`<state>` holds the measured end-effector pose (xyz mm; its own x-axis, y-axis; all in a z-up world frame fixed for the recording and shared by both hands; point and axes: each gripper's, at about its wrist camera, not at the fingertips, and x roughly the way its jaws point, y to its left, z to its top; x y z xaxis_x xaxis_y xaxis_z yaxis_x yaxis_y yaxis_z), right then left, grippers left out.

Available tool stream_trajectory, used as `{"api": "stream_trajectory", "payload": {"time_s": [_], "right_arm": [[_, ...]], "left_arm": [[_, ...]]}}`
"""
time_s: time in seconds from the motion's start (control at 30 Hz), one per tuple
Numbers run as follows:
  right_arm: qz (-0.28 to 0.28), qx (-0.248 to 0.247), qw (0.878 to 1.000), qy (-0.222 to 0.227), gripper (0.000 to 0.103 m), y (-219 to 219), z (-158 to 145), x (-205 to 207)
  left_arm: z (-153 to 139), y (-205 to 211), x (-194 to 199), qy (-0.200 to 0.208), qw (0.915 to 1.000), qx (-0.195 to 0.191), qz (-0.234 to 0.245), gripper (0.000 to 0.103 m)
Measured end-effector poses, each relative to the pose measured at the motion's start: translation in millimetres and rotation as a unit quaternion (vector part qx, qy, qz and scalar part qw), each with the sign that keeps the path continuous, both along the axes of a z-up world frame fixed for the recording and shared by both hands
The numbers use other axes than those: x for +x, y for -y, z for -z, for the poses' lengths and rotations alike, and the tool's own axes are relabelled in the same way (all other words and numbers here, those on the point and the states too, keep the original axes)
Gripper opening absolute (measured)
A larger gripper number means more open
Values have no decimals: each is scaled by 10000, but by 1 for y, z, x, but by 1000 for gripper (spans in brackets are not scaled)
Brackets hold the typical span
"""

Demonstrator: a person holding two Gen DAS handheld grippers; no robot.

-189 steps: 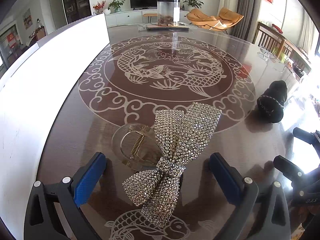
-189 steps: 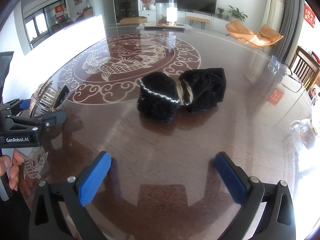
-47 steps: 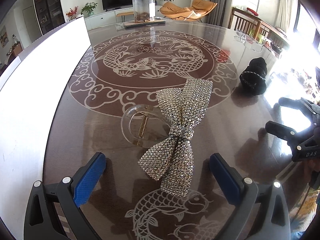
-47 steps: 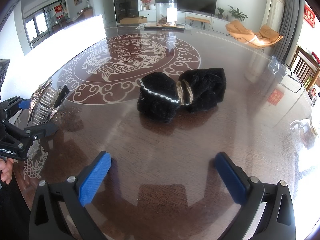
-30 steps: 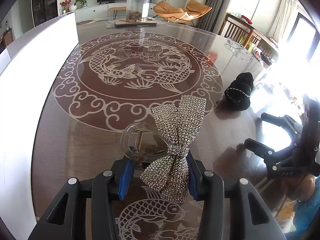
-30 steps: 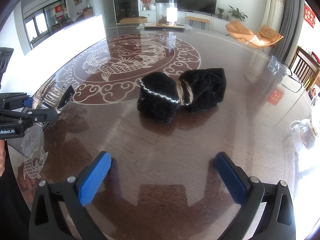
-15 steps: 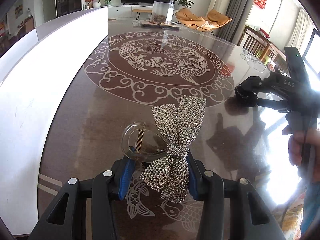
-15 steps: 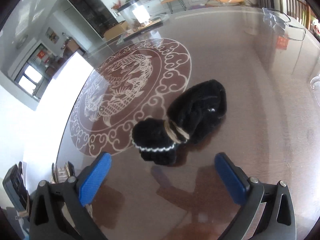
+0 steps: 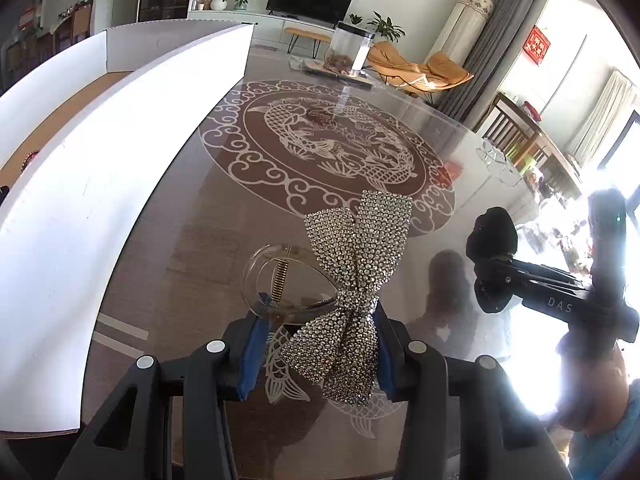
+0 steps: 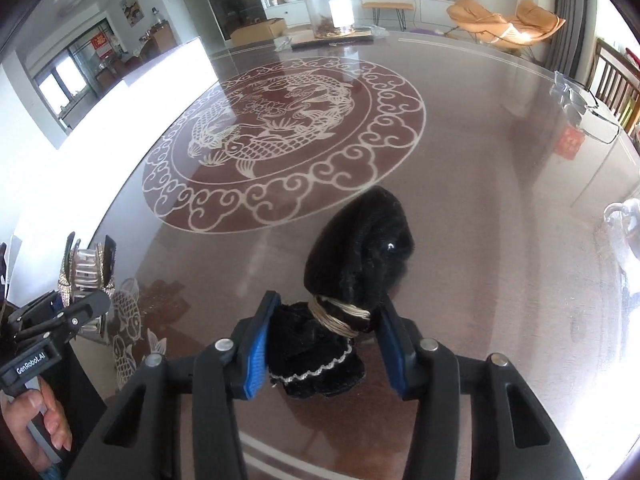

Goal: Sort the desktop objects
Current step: 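Carry the bow clip and black accessory over the bin with both tools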

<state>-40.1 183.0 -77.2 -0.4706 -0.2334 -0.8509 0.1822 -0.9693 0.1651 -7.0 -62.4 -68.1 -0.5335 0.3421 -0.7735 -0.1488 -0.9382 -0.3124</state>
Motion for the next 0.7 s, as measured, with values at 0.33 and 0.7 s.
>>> {"api": "stream_trajectory", "payload": {"time_s": [0.33,0.7], "right_arm": [[-1831,-633,9686,-1559,48,184,-183,-74],[-3157,140,9484,-258,87,382,-93,-130]], "left_arm": [[-146,139,-44,-903,9877,-392,-1210,46],[-66,239,-83,652,9574,-1138,-2574,76]]}}
